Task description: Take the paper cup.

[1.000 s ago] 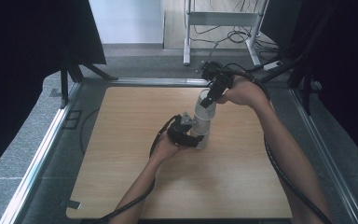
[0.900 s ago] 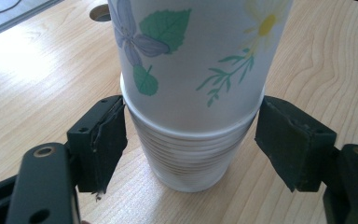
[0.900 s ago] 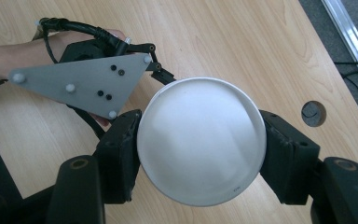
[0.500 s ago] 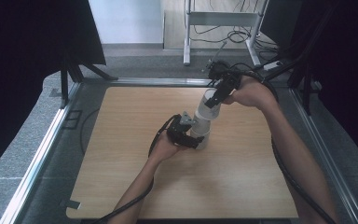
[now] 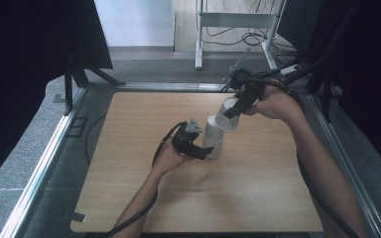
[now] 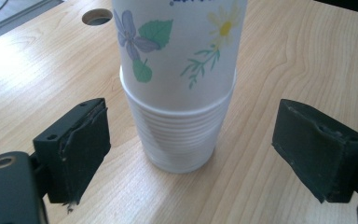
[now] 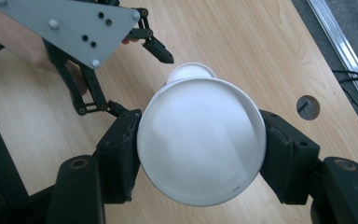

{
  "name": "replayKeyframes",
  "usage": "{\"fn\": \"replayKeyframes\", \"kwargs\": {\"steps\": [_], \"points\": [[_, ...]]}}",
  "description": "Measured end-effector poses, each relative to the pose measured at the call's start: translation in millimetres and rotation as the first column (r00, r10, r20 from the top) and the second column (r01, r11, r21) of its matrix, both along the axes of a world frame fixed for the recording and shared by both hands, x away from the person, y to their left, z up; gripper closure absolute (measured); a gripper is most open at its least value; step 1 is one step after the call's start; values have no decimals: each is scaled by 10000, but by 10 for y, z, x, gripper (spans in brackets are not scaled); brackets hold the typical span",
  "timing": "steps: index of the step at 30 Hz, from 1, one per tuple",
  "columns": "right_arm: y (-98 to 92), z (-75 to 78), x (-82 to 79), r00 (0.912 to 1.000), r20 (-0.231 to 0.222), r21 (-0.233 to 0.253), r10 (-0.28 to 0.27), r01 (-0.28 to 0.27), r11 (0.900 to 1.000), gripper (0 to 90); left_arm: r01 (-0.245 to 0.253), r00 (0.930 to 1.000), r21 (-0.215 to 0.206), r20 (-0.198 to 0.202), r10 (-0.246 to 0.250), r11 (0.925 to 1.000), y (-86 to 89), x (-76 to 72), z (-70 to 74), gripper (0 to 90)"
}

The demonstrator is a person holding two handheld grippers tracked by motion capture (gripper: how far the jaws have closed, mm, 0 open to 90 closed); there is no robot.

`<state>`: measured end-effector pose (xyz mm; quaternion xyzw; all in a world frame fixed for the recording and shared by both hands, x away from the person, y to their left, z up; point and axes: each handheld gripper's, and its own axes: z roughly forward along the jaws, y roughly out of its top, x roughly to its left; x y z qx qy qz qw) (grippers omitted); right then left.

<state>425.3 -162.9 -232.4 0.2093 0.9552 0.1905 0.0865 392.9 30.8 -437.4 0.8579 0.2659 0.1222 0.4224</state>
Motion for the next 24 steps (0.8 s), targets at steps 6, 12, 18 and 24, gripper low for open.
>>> {"fn": "replayKeyframes", "kwargs": {"steps": [6, 12, 18, 24], "points": [[-65, -31, -52, 10000, 65, 72, 14, -14, 10000, 358, 32, 10000, 73, 15, -32, 10000, 61, -57, 30, 101], [-123, -62, -118, 9999, 97, 175, 38, -40, 9998, 358, 169, 9999, 136, 14, -169, 9998, 109, -115, 69, 86], [-190, -107, -182, 9999, 140, 266, 61, -65, 9996, 358, 212, 9998, 172, 49, -213, 9996, 158, -189, 87, 67], [-258, -164, -225, 9999, 119, 379, 45, -49, 9993, 358, 303, 9995, 254, 74, -305, 9992, 200, -246, 87, 56]]}}
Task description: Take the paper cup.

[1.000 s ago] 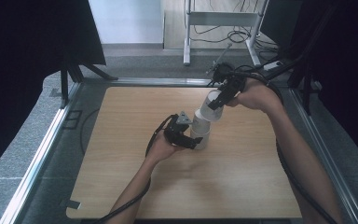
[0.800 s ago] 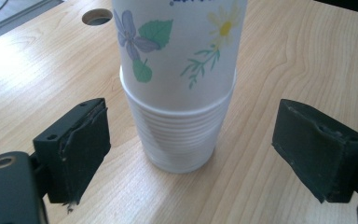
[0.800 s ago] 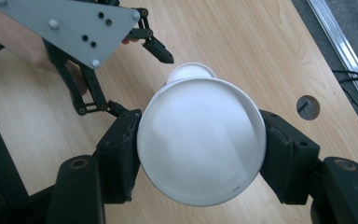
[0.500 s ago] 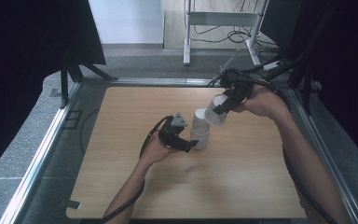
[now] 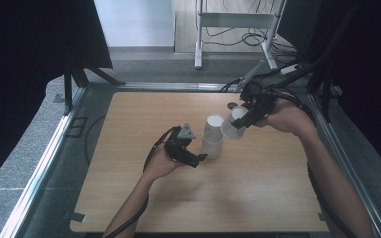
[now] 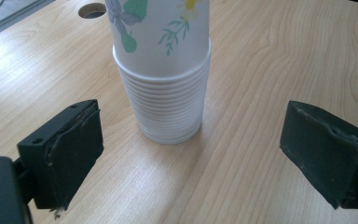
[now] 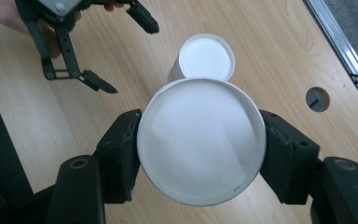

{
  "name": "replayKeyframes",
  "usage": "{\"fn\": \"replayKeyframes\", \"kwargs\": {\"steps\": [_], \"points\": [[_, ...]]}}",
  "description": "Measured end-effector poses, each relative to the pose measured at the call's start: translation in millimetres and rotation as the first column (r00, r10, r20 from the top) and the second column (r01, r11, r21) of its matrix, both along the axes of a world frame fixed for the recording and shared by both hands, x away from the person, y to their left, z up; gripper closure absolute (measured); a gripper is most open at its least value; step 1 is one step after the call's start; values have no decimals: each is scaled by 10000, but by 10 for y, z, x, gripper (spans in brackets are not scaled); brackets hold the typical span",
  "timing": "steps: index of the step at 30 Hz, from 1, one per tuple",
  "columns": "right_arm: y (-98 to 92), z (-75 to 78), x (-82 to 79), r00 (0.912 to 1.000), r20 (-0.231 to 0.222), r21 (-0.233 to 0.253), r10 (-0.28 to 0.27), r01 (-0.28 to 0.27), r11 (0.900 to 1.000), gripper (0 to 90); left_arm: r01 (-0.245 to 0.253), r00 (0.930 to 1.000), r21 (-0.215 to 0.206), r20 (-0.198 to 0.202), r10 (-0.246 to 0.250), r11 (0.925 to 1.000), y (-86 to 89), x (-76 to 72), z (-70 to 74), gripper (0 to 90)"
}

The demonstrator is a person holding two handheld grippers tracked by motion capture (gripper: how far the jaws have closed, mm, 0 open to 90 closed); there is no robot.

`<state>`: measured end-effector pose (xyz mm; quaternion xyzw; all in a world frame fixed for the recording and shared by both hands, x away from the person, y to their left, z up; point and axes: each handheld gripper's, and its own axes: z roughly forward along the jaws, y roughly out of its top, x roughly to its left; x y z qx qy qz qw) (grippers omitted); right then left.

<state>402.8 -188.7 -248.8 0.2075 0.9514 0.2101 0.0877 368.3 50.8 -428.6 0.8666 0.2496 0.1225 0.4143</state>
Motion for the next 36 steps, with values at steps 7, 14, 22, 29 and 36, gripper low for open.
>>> {"fn": "replayKeyframes", "kwargs": {"steps": [7, 14, 22, 29, 36], "points": [[-92, -110, -61, 10000, -34, 54, -13, 13, 10000, 358, 233, 9995, -69, 208, -231, 9997, 28, -80, -22, 20], [-143, -194, -129, 9999, -32, 214, 109, -108, 9997, 358, 495, 9984, 5, 269, -495, 9988, 9, -139, -43, 0], [-238, -354, -200, 9998, -115, 443, 183, -178, 9989, 359, 602, 9981, -18, 101, -602, 9982, -4, -225, -99, 0], [-270, -464, -255, 9995, -133, 638, 283, -274, 9976, 360, 658, 9978, -58, 22, -658, 9978, 11, -289, -125, 0], [-273, -623, -332, 9985, -165, 985, 525, -506, 9939, 360, 846, 9964, 27, 23, -846, 9964, 37, -365, -144, 6]]}}
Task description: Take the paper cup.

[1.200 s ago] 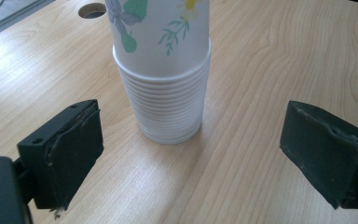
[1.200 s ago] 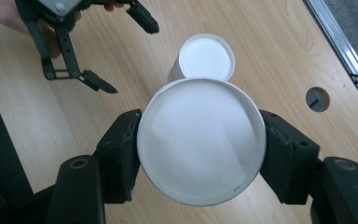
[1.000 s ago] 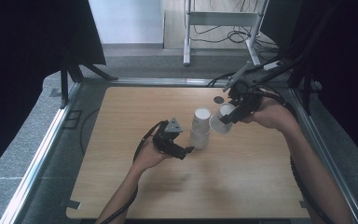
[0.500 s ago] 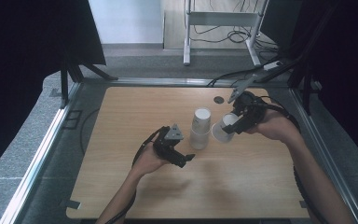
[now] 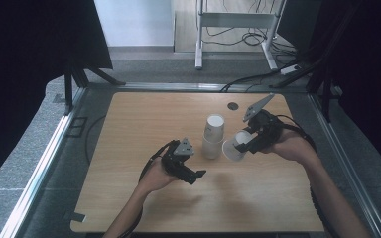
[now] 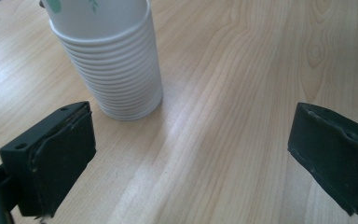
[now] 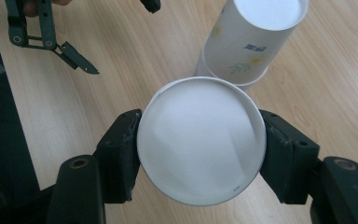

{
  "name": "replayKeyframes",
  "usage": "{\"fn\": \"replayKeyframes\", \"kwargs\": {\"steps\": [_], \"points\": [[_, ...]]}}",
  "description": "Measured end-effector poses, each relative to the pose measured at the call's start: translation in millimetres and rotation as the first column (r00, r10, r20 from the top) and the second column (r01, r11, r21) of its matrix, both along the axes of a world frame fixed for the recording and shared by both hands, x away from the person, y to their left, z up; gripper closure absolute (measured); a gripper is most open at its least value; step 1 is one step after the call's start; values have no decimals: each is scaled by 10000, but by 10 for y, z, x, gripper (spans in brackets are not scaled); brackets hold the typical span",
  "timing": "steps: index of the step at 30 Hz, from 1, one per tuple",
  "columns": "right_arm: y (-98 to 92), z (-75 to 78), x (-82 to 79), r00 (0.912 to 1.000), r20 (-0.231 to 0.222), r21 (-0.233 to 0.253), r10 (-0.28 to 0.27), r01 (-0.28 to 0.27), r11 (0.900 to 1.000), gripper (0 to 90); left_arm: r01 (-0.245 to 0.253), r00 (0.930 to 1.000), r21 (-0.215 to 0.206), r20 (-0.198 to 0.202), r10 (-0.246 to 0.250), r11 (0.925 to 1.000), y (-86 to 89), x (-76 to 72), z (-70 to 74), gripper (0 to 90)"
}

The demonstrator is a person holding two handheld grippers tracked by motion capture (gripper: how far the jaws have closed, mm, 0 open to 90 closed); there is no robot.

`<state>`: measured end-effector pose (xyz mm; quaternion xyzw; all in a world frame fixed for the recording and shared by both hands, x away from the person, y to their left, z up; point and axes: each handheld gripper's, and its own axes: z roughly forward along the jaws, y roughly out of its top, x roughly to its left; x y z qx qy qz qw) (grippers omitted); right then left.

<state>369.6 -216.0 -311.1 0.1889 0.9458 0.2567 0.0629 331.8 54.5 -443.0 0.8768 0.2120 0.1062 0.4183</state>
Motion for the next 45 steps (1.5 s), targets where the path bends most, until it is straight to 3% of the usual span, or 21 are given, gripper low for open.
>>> {"fn": "replayKeyframes", "kwargs": {"steps": [18, 26, 33, 45], "points": [[49, -322, -130, 9974, -106, 777, 711, -701, 9945, 360, 817, 9966, -396, -88, -821, 9959, -68, -136, -90, 28], [109, -447, -208, 9925, 66, 1273, 1219, -1217, 9844, 360, 1401, 9891, -839, -326, -1433, 9866, -86, -173, -163, 47], [178, -548, -268, 9859, -26, 1589, 1672, -1647, 9735, 360, 1660, 9854, -962, -231, -1690, 9814, -108, -187, -171, 58], [267, -629, -348, 9762, -220, 1958, 2156, -2073, 9585, 360, 2270, 9729, -1095, -184, -2303, 9677, -171, -215, -218, 64]]}}
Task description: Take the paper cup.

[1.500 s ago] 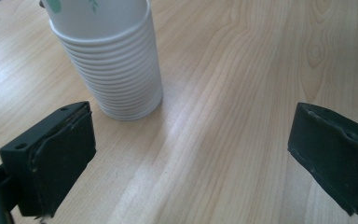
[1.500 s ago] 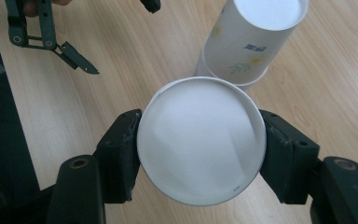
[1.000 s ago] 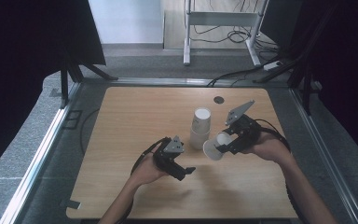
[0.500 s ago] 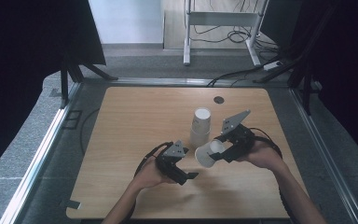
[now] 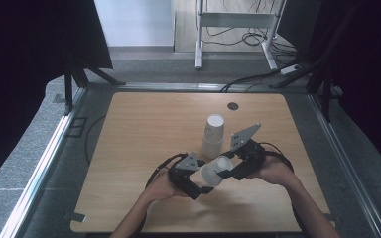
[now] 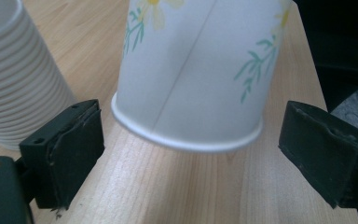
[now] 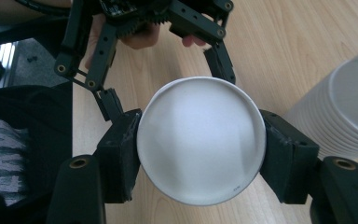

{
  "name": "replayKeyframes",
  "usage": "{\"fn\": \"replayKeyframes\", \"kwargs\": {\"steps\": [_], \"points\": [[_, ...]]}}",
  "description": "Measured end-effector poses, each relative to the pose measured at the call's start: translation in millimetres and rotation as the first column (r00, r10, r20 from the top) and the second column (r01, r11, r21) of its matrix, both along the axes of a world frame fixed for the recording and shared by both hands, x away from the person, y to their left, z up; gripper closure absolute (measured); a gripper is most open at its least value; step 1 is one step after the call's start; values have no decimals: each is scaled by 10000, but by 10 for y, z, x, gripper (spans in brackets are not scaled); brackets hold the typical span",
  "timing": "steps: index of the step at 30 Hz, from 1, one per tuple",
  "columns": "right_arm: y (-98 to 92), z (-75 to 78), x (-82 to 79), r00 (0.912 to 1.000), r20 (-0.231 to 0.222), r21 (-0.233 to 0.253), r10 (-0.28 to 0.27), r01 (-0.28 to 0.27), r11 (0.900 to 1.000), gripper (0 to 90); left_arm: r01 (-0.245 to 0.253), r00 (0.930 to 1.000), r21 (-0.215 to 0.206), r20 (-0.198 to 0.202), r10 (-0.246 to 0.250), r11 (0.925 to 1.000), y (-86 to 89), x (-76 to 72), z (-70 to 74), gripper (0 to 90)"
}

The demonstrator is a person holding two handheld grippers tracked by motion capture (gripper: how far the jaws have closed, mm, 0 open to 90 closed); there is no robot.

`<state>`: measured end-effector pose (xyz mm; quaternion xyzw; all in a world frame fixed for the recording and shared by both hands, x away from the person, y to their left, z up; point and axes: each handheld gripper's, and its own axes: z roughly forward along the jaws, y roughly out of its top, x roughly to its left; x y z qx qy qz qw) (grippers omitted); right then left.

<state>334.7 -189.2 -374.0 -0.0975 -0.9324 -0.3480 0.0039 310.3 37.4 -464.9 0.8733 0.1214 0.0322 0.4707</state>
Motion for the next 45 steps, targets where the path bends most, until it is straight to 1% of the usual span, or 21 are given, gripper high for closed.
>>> {"fn": "replayKeyframes", "kwargs": {"steps": [4, 6, 10, 14, 18, 23, 25, 27, 38, 45], "points": [[19, -24, -11, 9999, -7, 77, 115, -115, 9999, 361, 134, 9999, 26, 0, -134, 9999, -13, 1, -16, 73], [33, -45, -19, 9998, -69, 168, 174, -173, 9997, 361, 203, 9998, -89, -41, -203, 9998, -14, -1, -24, 93], [43, -61, -26, 9997, -92, 221, 241, -238, 9995, 361, 240, 9997, -156, -19, -241, 9996, -10, -1, -24, 131], [44, -60, -28, 9995, -98, 341, 284, -280, 9990, 361, 309, 9995, -176, 4, -309, 9994, -8, -2, -31, 141], [43, -52, -30, 9994, -97, 390, 319, -315, 9987, 361, 311, 9995, -215, 10, -310, 9993, -10, -3, -37, 146], [43, -51, -30, 9995, -100, 432, 314, -310, 9986, 361, 272, 9996, -274, 66, -270, 9993, 0, -1, -40, 194], [38, -50, -26, 9994, -129, 479, 314, -308, 9984, 362, 288, 9996, -400, 26, -287, 9988, 19, 5, -40, 209], [37, -49, -27, 9994, -148, 489, 302, -294, 9984, 362, 289, 9996, -415, 19, -288, 9987, 23, 6, -39, 213], [35, -58, -14, 9990, -171, 411, 420, -412, 9983, 365, 305, 9995, -374, -54, -307, 9988, 38, 6, -38, 300], [29, -59, -6, 9990, -211, 446, 400, -390, 9982, 367, 283, 9996, -337, 6, -283, 9990, 59, 7, -21, 313]]}}
